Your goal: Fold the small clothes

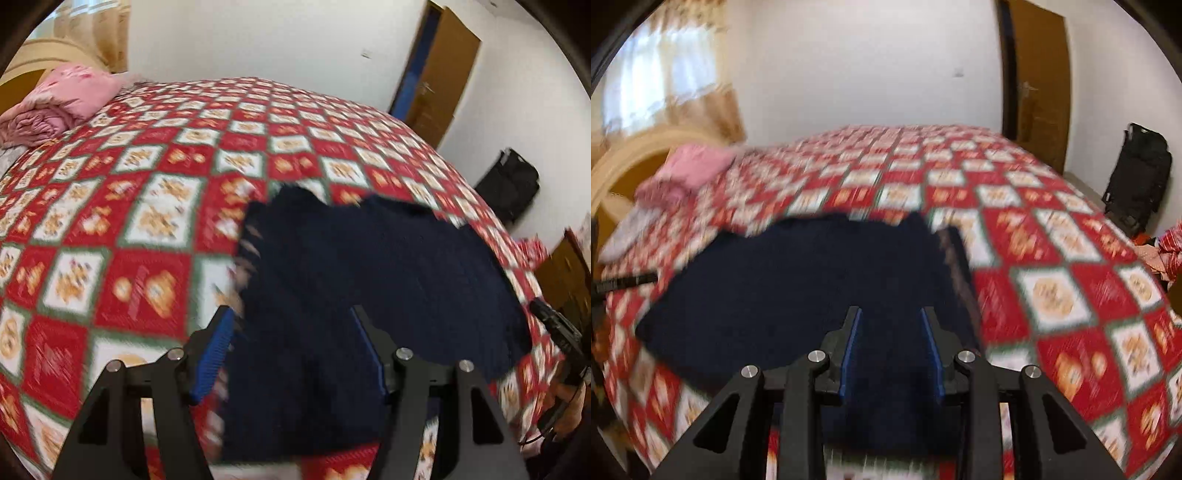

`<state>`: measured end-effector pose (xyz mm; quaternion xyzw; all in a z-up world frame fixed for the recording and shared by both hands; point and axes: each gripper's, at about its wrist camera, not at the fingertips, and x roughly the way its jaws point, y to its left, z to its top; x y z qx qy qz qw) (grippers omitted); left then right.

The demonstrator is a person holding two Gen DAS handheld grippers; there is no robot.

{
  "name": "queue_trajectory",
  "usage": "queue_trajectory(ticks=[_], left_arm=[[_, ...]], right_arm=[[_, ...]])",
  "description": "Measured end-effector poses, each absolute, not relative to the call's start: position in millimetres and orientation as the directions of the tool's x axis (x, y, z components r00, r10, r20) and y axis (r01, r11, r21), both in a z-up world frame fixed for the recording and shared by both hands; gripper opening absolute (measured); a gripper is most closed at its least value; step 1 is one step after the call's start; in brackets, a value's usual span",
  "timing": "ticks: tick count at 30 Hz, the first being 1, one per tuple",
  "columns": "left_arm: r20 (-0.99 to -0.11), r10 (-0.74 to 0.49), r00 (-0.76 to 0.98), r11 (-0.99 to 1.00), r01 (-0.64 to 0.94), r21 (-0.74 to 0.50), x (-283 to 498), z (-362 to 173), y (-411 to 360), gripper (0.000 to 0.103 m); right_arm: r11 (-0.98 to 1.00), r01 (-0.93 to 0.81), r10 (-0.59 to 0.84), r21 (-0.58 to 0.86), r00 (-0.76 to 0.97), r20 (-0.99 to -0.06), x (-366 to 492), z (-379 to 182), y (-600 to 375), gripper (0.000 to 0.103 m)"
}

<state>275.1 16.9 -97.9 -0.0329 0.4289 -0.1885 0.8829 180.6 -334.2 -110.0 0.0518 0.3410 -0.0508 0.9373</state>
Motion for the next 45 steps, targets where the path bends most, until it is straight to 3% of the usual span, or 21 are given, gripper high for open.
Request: queue_trajectory(ticks=[7, 13, 16, 19, 23, 29, 38, 45], left_arm=[[-0.786, -0.270, 0.557, 0.949, 0.293, -0.119, 263, -131, -3, 0.066], [-0.799, -0.172, 0.576, 0.952, 0.305, 0.015, 252, -132, -11, 0.067], [-0.791, -0.177, 0.585, 0.958, 0.286, -0.002, 237, -120, -3, 0.068], [-0.780, -0.185, 0.598, 0.969, 0.245, -0.042, 221, -116, 3, 0.075], [-0.783, -0.141, 0.606, 0.976, 0.220, -0.006, 210, -121, -3, 0.075], [-0.779, -0.120, 0.615, 0.983, 0.182, -0.008, 199, -126, 4, 0.075], [-0.788, -0.124, 0.604, 0.986, 0.162, -0.032, 198, -133, 9, 0.075], [-0.821, -0.104, 0.561, 0.984, 0.181, -0.002, 195, -154, -1, 0.075]], right_arm=[[0.957, 0.220, -0.019, 0.189, 0.697, -0.717, 181, -166, -351, 0.033], [0.969, 0.236, -0.104, 0.065, 0.638, -0.763, 187, -162, -337, 0.033], [0.962, 0.272, -0.188, 0.002, 0.672, -0.717, 169, -132, -317, 0.033], [0.992, 0.125, -0.102, -0.010, 0.758, -0.644, 153, -111, -269, 0.033], [0.999, -0.010, 0.035, 0.040, 0.735, -0.677, 158, -123, -217, 0.033], [0.995, 0.066, 0.006, 0.073, 0.703, -0.712, 177, -157, -204, 0.033], [0.970, 0.097, 0.092, 0.222, 0.701, -0.708, 181, -172, -220, 0.033], [0.987, 0.099, 0.021, 0.127, 0.705, -0.709, 183, -173, -207, 0.034]])
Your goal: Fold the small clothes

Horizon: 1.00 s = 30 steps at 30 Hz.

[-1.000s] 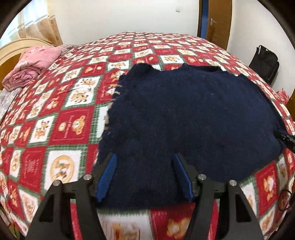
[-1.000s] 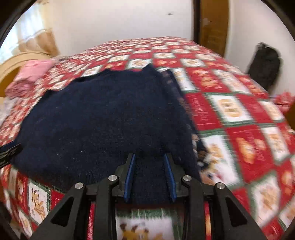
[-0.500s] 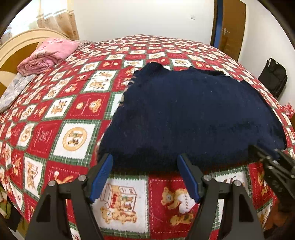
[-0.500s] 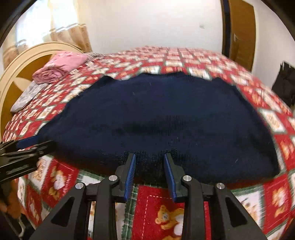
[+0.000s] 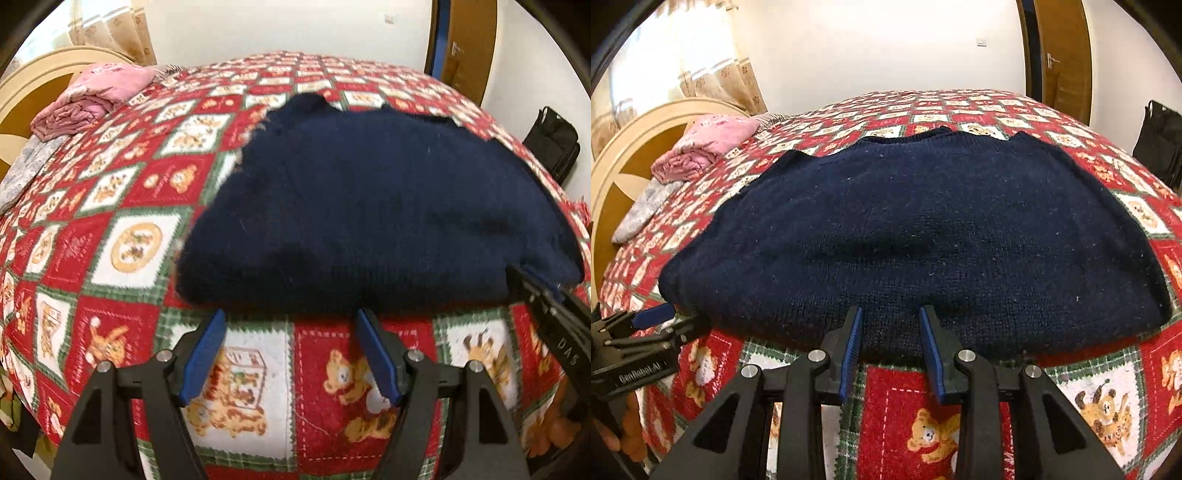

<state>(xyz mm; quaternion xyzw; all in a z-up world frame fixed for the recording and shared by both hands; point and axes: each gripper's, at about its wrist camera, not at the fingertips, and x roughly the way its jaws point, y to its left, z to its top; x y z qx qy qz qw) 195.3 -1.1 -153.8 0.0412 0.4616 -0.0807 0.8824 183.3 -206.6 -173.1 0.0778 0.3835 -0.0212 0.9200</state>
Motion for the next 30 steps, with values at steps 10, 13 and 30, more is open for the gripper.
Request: queue_trajectory(ticks=[10, 13, 30], left_arm=[[-0.804, -0.093, 0.587, 0.992, 0.124, -0.024, 194, -162, 11, 0.101], [-0.796, -0.084, 0.599, 0.993, 0.114, -0.020, 193, -164, 11, 0.103], [-0.771, -0.193, 0.607, 0.979, 0.172, -0.110, 184, -138, 30, 0.102]], right_arm=[[0.987, 0.075, 0.048, 0.142, 0.706, -0.707, 181, -174, -212, 0.034], [0.986, 0.075, 0.052, 0.149, 0.711, -0.702, 180, -175, -213, 0.035], [0.981, 0.110, 0.049, 0.159, 0.658, -0.752, 187, -171, -212, 0.036]])
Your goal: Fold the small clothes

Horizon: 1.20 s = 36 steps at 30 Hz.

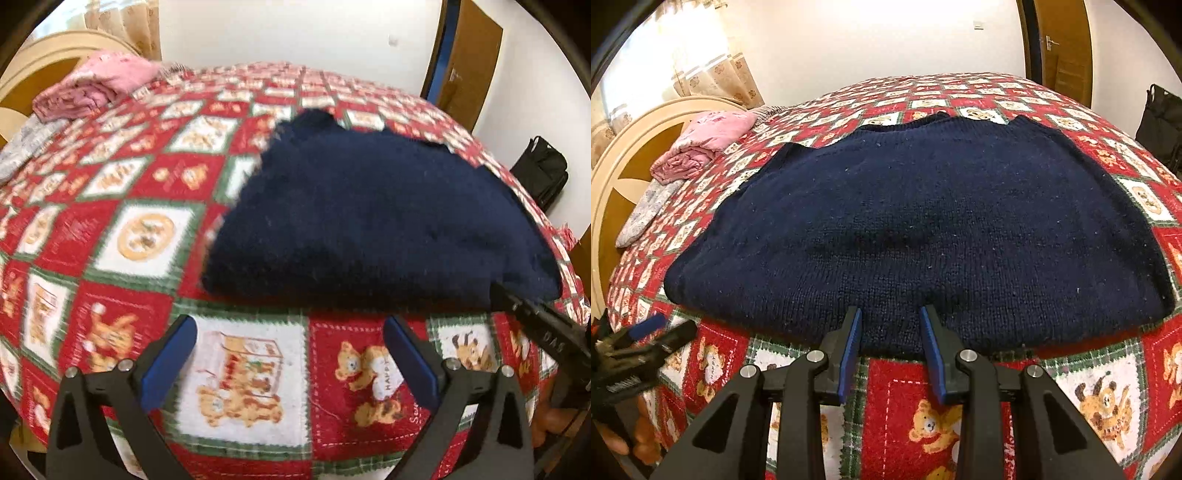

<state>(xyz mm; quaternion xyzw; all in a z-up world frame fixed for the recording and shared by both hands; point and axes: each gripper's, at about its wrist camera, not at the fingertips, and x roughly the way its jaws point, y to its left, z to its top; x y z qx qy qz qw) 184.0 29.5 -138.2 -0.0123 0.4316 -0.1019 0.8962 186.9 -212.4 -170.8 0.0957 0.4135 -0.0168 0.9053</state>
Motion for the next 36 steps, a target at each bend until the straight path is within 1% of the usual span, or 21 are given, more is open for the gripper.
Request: queue_trajectory(ticks=[2, 5, 7, 10, 12, 13, 14, 15, 16, 17, 19, 21, 25, 28, 30, 32, 34, 36], left_arm=[[-0.765, -0.180, 0.618, 0.982, 0.162, -0.100, 185, -132, 34, 0.102], [-0.752, -0.182, 0.633, 0.982, 0.161, -0.102, 192, -120, 35, 0.102], [-0.737, -0.200, 0.646, 0.977, 0.190, -0.099, 197, -111, 29, 0.102], [-0.711, -0.201, 0.674, 0.967, 0.254, -0.032, 207, -93, 2, 0.102], [-0.692, -0.207, 0.692, 0.957, 0.290, 0.004, 216, -85, -21, 0.102], [-0.690, -0.213, 0.692, 0.953, 0.303, 0.010, 220, -84, -30, 0.102], [-0.694, -0.217, 0.687, 0.949, 0.314, 0.014, 226, -85, -40, 0.102], [-0.701, -0.222, 0.677, 0.947, 0.322, 0.012, 231, -86, -47, 0.102], [-0.714, -0.230, 0.662, 0.943, 0.332, 0.005, 238, -90, -57, 0.102], [-0.724, -0.239, 0.648, 0.941, 0.340, -0.006, 245, -94, -65, 0.102], [-0.740, -0.244, 0.627, 0.939, 0.345, -0.017, 252, -103, -78, 0.102], [-0.762, -0.229, 0.606, 0.935, 0.355, 0.001, 254, -117, -89, 0.102], [-0.795, -0.183, 0.578, 0.931, 0.361, 0.048, 247, -140, -100, 0.103], [-0.780, -0.188, 0.597, 0.929, 0.365, 0.055, 241, -142, -99, 0.103], [-0.784, -0.184, 0.593, 0.926, 0.372, 0.064, 240, -142, -100, 0.103], [-0.789, -0.180, 0.587, 0.928, 0.369, 0.063, 241, -142, -102, 0.103], [-0.793, -0.176, 0.584, 0.928, 0.367, 0.063, 244, -141, -102, 0.103], [-0.796, -0.182, 0.578, 0.925, 0.375, 0.060, 245, -139, -100, 0.103]], right_arm=[[0.988, 0.105, 0.021, 0.117, 0.649, -0.760, 188, -169, -205, 0.041], [0.995, 0.088, -0.015, 0.054, 0.640, -0.768, 188, -168, -196, 0.043], [0.994, 0.092, -0.011, 0.063, 0.642, -0.767, 187, -166, -197, 0.043], [0.988, 0.094, 0.034, 0.125, 0.651, -0.758, 184, -160, -206, 0.043], [0.982, 0.097, 0.055, 0.164, 0.681, -0.730, 179, -149, -215, 0.043], [0.980, 0.106, 0.043, 0.169, 0.717, -0.695, 173, -138, -224, 0.043], [0.978, 0.120, 0.024, 0.168, 0.740, -0.672, 169, -131, -229, 0.046], [0.975, 0.147, -0.002, 0.169, 0.761, -0.649, 165, -124, -239, 0.051], [0.964, 0.193, -0.036, 0.184, 0.776, -0.629, 161, -118, -255, 0.064], [0.947, 0.242, -0.063, 0.213, 0.785, -0.616, 158, -114, -271, 0.069], [0.909, 0.314, -0.091, 0.275, 0.792, -0.603, 153, -113, -302, 0.069], [0.868, 0.381, -0.108, 0.319, 0.772, -0.626, 152, -119, -330, 0.069], [0.833, 0.427, -0.118, 0.352, 0.758, -0.642, 150, -133, -352, 0.069], [0.812, 0.449, -0.112, 0.372, 0.746, -0.657, 154, -144, -364, 0.069], [0.810, 0.453, -0.106, 0.372, 0.737, -0.667, 156, -152, -364, 0.069], [0.840, 0.446, -0.117, 0.309, 0.706, -0.699, 164, -159, -356, 0.069], [0.860, 0.435, -0.135, 0.266, 0.698, -0.704, 167, -157, -350, 0.070], [0.849, 0.430, -0.103, 0.306, 0.703, -0.704, 163, -156, -354, 0.070]])
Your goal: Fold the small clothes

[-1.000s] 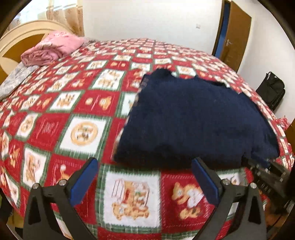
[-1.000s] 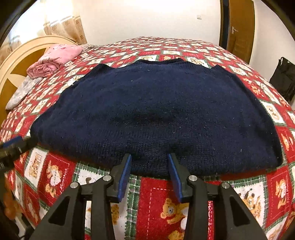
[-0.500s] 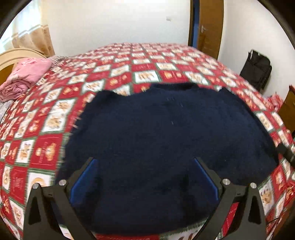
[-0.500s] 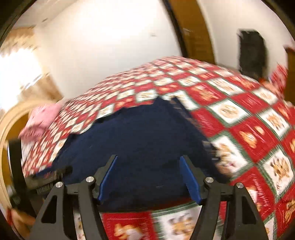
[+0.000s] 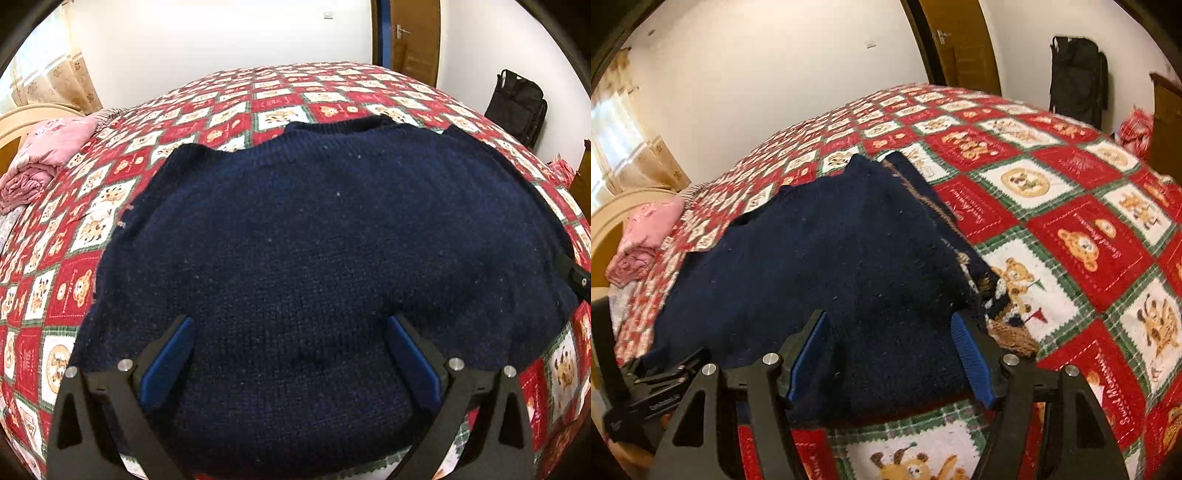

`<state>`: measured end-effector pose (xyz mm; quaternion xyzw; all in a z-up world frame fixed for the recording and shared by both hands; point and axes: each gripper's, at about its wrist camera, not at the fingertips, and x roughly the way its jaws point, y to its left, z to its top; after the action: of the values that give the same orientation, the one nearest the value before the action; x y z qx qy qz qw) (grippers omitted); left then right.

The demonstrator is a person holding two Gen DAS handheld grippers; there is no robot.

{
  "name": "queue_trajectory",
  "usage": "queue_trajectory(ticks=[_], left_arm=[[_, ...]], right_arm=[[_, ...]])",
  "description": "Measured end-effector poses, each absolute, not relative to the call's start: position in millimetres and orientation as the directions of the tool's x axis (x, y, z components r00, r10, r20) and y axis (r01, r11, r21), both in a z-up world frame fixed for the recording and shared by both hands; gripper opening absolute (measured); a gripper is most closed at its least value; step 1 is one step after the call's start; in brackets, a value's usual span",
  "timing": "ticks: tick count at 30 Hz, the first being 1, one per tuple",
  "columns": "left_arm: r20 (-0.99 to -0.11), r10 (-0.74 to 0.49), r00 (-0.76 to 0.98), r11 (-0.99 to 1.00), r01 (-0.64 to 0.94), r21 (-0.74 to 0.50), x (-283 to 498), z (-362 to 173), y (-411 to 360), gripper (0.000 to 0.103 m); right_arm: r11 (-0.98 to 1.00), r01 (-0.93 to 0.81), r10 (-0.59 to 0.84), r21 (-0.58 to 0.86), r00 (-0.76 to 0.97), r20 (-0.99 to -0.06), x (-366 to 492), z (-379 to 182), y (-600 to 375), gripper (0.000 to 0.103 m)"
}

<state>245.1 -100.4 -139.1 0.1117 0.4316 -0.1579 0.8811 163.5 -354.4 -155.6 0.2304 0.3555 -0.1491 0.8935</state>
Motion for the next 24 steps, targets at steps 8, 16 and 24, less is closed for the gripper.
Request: queue_trajectory(ticks=[8, 16, 24], left_arm=[[-0.791, -0.263, 0.553, 0.936, 0.346, -0.069, 248, -126, -76, 0.103], [-0.798, -0.199, 0.569, 0.926, 0.375, 0.036, 245, -140, -98, 0.103], [-0.797, -0.259, 0.546, 0.931, 0.361, -0.055, 251, -130, -87, 0.103]], right_arm=[[0.686, 0.529, -0.178, 0.500, 0.788, -0.590, 95, -140, -393, 0.070], [0.632, 0.536, -0.085, 0.559, 0.765, -0.639, 86, -172, -390, 0.070], [0.697, 0.480, -0.050, 0.533, 0.774, -0.631, 144, -176, -373, 0.071]])
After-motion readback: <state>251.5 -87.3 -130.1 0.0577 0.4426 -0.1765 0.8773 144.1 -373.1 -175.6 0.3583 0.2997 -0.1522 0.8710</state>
